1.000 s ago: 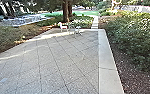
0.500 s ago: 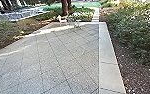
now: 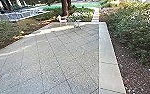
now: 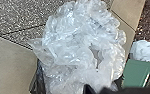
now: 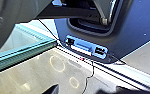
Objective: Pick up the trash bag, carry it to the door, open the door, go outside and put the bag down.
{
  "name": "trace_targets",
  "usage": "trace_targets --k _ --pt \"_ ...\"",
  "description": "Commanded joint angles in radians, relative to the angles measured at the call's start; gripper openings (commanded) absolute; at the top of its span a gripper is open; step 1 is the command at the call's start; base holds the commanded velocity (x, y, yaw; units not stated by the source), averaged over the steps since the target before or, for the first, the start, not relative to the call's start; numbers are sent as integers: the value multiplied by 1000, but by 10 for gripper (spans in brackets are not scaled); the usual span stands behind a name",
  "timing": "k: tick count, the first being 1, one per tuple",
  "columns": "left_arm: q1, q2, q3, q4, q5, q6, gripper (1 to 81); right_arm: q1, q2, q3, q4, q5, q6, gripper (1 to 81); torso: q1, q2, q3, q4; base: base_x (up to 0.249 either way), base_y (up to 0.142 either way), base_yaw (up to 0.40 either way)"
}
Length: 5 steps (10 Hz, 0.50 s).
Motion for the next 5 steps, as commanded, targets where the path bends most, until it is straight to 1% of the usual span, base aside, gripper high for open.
trace_targets --k 1,3,5 --pt "-192 -80 -4 -77 148 -7 10 -3 10 11 0 -79 -2 811 0 0 0 0 0 0 0" --pt "-283 -123 -8 -124 217 -7 10 -2 10 5 3 -79 -1 811 0 0 0 0 0 0 0" --pt "-355 -131 -51 -155 231 -7 10 -2 12 2 3 -79 -1 811 0 0 -1 0 0 0 0"
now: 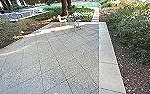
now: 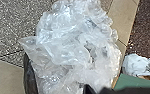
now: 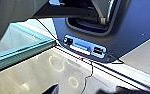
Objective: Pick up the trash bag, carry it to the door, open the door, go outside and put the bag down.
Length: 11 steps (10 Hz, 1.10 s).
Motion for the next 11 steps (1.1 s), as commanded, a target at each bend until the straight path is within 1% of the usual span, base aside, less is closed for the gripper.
trace_targets --k 1,2,3,4,5,6,8,9,10,11 --pt "-203 -69 -90 -85 158 -4 10 -1 10 9 3 -80 -1 811 0 0 0 0 0 0 0" --pt "-237 -69 -136 -99 201 -4 10 -1 10 6 4 -80 -1 811 0 0 0 0 0 0 0" --pt "-269 -67 -176 -105 228 -4 10 -1 10 6 6 -80 -1 811 0 0 0 0 0 0 0" --pt "-300 -67 -207 -105 252 -4 10 -1 12 6 6 -80 -2 811 0 0 0 0 0 0 0" --pt "-330 -67 -239 -108 291 -4 10 0 15 6 6 -80 -1 811 0 0 0 0 0 0 0" --pt "-353 -69 -259 -112 318 -4 10 2 15 6 6 -81 -2 811 0 0 -1 0 0 0 0" --pt "-363 -72 -279 -114 344 -2 10 0 16 6 6 -80 -2 811 0 1 -1 0 0 0 0" --pt "-363 -72 -276 -114 344 -2 811 -1 16 5 6 -80 -2 811 0 1 -1 0 0 0 0" --pt "-363 -71 -274 -114 344 -4 811 -3 15 5 4 -80 -2 811 0 1 -1 0 0 0 0" --pt "-360 -70 -277 -126 344 -2 811 -3 15 5 4 -80 -2 811 0 1 -1 0 0 0 0"
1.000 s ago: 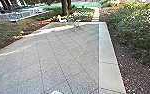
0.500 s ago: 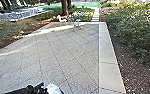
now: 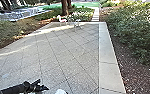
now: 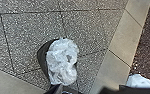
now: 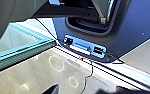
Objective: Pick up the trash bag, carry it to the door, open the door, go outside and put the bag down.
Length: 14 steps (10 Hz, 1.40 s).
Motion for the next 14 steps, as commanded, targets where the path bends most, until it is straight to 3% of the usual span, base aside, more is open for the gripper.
trace_targets --k 1,2,3,4,5,6,8,9,11,12,13,14 --pt "-109 -40 -8 -37 73 9 811 -3 9 13 3 -80 -3 811 0 0 0 0 0 0 0" --pt "-72 -26 -5 -26 98 20 811 -2 9 13 4 -80 -1 811 0 0 0 0 0 0 0" --pt "-3 15 -8 6 117 50 811 -2 9 13 4 -80 -3 811 0 0 34 0 0 0 0" --pt "93 72 -11 46 110 85 811 -3 9 13 7 -80 -3 811 0 0 95 0 0 0 0" --pt "198 121 -37 71 85 125 811 -2 11 13 7 -80 -1 811 0 0 106 0 0 0 0" --pt "283 176 -91 75 48 182 811 -3 11 13 6 -80 -1 811 1 1 128 0 0 0 0" --pt "421 248 -183 66 30 278 811 -3 11 13 6 -80 -1 811 1 1 193 0 0 0 0" --pt "481 266 -192 63 28 315 811 0 11 11 6 -80 -1 811 0 1 133 0 0 0 0" --pt "596 304 -188 62 -13 386 811 1 12 8 7 -75 -1 811 -2 0 167 0 0 0 0" --pt "659 330 -188 63 -54 406 811 1 12 7 10 -63 -1 811 -1 -1 176 -47 0 0 0" --pt "724 371 -188 68 -114 437 811 3 13 2 10 -60 0 811 -2 -1 174 -82 0 0 0" --pt "774 402 -188 71 -164 469 811 3 14 2 10 -60 0 811 -2 -1 171 -104 0 0 0"
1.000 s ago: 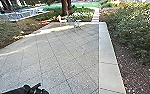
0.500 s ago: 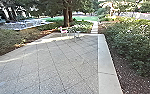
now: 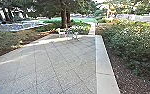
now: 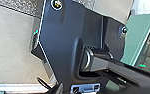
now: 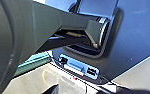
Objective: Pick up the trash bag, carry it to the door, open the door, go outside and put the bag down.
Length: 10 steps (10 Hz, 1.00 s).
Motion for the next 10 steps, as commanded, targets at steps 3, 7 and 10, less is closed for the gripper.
trace_targets --k 3,7,10 --pt "147 134 -29 8 -131 163 811 26 6 5 6 -68 0 811 0 0 74 -99 0 0 0" --pt "201 168 -29 11 -232 176 811 27 42 -60 3 -60 0 811 0 -1 95 -102 0 0 0" --pt "219 206 -34 11 -468 177 811 17 92 -157 -4 13 -1 811 0 -2 139 -102 0 0 0"
